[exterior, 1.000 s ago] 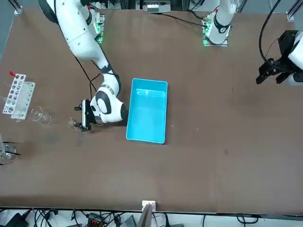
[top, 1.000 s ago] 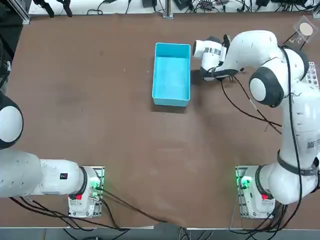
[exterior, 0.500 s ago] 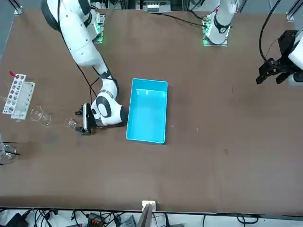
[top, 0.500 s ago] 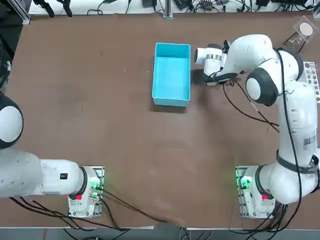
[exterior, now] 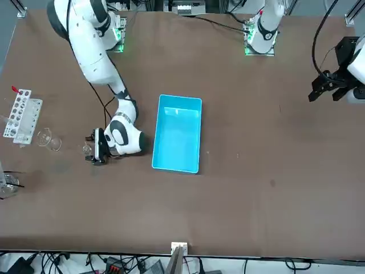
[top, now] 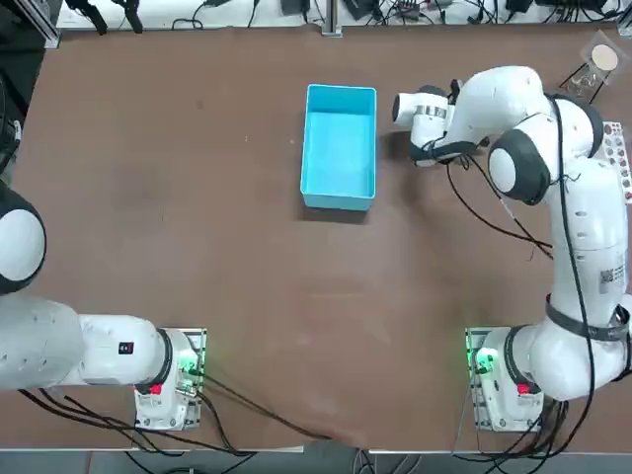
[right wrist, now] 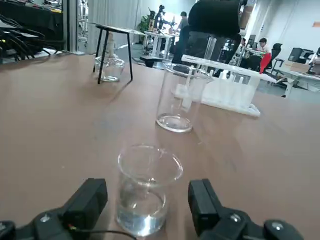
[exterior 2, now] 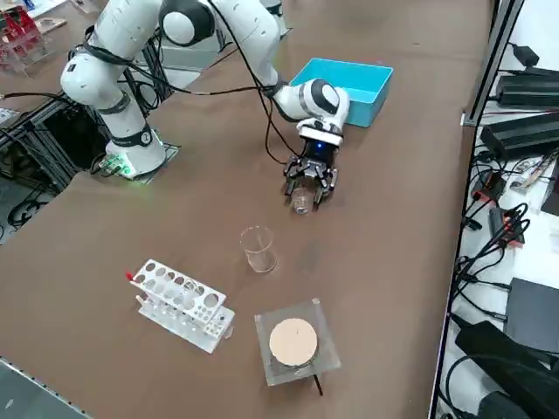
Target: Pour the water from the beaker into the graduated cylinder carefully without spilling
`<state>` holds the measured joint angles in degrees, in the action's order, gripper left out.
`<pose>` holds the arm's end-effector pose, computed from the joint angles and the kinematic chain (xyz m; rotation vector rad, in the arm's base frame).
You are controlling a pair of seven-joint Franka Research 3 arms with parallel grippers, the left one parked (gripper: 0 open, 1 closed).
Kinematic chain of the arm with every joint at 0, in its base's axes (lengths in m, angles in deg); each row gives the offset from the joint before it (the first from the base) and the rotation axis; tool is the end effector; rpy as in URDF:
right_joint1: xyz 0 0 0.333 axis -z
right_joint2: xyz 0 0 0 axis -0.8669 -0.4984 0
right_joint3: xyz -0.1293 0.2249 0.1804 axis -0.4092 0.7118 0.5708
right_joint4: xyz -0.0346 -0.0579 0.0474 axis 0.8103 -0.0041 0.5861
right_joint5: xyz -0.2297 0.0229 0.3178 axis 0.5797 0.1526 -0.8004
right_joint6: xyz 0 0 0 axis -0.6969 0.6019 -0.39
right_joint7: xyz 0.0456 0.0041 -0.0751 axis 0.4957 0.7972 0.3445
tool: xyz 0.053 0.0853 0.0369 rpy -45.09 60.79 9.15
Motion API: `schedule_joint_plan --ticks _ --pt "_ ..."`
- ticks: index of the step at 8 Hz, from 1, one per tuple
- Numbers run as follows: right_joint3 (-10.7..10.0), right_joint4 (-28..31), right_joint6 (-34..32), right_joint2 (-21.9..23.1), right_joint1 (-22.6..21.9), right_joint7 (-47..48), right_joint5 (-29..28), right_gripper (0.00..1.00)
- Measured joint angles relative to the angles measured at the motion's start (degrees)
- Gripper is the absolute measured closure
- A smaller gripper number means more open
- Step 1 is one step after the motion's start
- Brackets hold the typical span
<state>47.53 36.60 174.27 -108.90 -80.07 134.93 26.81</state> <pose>0.6002 0.1393 0.0857 1.5339 -1.2828 0.9444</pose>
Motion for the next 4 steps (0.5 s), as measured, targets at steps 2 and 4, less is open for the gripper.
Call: schedule_joint_plan --ticks 2,4 --pt "0.01 -0.09 0.26 0.00 0.53 0.00 0.05 0.04" --pt "0.04 -0.14 0.33 0.00 0.45 1.26 0.05 0.17"
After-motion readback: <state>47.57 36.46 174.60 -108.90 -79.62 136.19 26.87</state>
